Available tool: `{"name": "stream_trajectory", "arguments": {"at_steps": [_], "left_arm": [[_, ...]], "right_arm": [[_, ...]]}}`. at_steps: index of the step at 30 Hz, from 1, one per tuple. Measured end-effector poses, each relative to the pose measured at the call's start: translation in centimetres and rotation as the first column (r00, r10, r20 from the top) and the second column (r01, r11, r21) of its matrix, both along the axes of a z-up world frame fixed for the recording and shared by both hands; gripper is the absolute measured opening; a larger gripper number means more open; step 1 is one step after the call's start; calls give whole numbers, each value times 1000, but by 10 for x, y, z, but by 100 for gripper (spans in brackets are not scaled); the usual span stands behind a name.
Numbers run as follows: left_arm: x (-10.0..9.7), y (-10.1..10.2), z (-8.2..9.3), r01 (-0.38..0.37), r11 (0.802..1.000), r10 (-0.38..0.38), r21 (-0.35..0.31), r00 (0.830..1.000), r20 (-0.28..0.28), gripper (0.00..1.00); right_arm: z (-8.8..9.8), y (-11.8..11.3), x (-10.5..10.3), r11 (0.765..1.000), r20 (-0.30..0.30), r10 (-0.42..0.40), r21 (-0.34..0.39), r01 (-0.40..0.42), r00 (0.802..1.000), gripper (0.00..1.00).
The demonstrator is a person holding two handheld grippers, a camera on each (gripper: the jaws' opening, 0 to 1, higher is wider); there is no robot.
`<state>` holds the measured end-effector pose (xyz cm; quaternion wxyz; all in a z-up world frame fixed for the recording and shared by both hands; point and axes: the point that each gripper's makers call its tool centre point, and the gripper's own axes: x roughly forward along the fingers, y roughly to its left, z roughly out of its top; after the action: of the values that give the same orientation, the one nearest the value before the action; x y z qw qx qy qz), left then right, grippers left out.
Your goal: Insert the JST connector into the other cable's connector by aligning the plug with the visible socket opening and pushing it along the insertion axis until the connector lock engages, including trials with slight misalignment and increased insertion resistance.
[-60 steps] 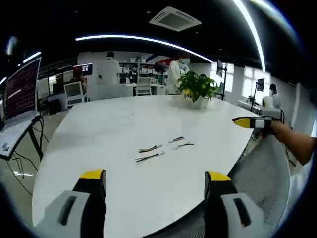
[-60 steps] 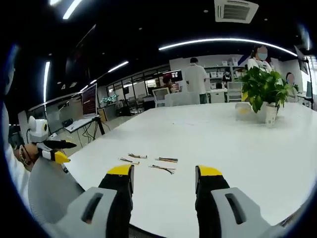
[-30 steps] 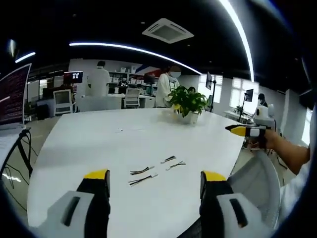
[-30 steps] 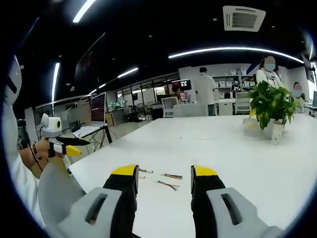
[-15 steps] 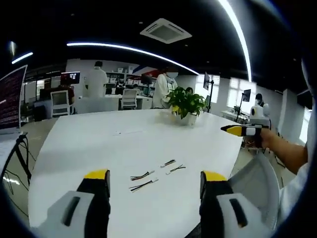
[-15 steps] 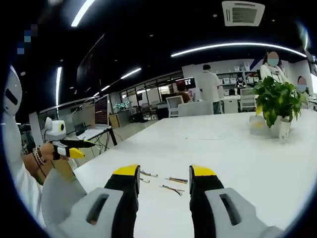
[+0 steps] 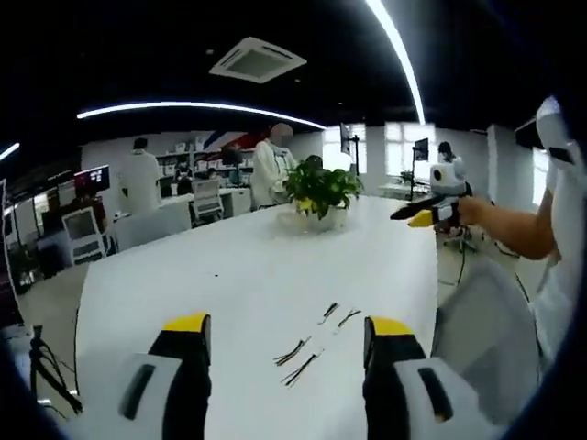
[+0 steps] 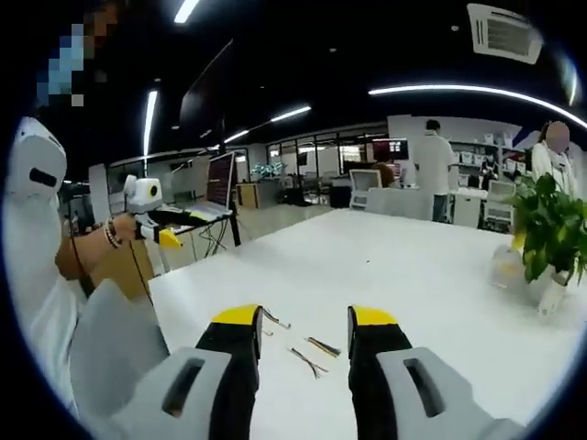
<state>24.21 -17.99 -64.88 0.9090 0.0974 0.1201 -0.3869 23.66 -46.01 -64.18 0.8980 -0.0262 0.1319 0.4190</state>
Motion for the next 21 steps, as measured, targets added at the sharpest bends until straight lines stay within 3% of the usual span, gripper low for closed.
{"name": "stream_trajectory", "arguments": {"at_steps": [10, 21], "left_arm": [[14, -32, -6, 210, 978, -210, 12, 978, 11, 61], [37, -44, -14, 260, 966, -260, 5, 966, -2, 59]], "right_arm": [[-9, 19, 31, 987, -2, 134, -85, -134, 991, 33], [-29, 37, 50, 972, -19, 196, -125, -197, 980, 31]]}}
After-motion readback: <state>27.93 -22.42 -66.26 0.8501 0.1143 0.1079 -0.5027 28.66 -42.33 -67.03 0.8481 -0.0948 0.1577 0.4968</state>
